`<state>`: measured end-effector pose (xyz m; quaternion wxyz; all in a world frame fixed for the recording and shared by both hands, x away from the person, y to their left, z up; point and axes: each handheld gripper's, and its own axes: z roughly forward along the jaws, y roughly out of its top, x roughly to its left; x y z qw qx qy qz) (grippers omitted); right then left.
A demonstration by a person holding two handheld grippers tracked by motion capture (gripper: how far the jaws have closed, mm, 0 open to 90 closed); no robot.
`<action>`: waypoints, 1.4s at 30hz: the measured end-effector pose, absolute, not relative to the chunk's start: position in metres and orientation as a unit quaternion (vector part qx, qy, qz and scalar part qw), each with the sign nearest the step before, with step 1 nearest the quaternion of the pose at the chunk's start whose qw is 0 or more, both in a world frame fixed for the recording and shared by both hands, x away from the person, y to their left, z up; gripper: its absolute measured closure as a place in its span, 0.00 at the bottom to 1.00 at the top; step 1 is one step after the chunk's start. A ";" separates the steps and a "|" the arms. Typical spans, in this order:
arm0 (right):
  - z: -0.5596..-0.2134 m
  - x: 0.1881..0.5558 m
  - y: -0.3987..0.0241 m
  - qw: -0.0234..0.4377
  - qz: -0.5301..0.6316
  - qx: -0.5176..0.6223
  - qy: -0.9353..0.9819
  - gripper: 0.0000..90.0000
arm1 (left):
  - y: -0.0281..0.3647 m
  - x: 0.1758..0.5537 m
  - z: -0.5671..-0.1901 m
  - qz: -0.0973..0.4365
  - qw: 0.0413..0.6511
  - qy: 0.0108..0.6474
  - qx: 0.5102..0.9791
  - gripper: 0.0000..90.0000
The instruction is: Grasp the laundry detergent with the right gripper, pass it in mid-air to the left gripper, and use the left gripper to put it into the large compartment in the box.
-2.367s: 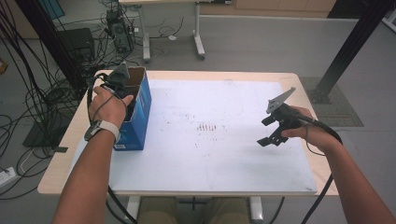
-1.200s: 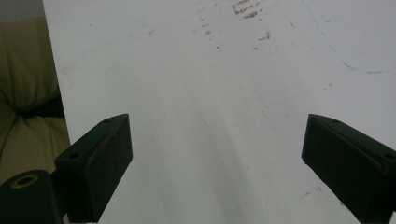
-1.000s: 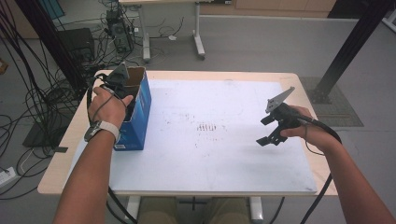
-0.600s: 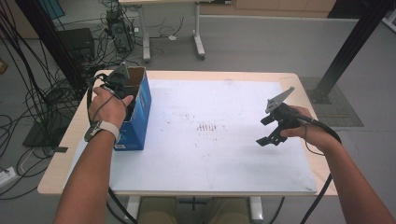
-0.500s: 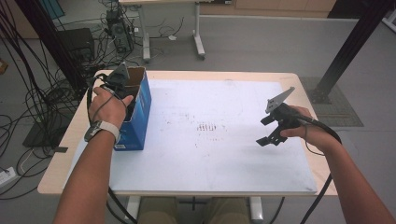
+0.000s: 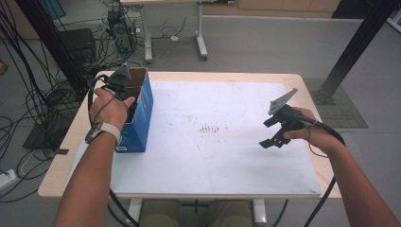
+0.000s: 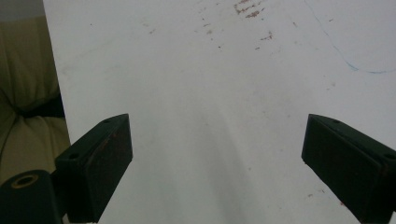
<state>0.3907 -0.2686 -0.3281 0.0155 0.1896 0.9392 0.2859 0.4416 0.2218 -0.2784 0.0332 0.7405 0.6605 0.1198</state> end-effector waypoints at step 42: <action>-0.326 0.388 -0.268 0.016 0.282 0.189 0.941 0.10 | 0.221 0.439 -0.277 0.119 0.051 0.646 0.752 0.31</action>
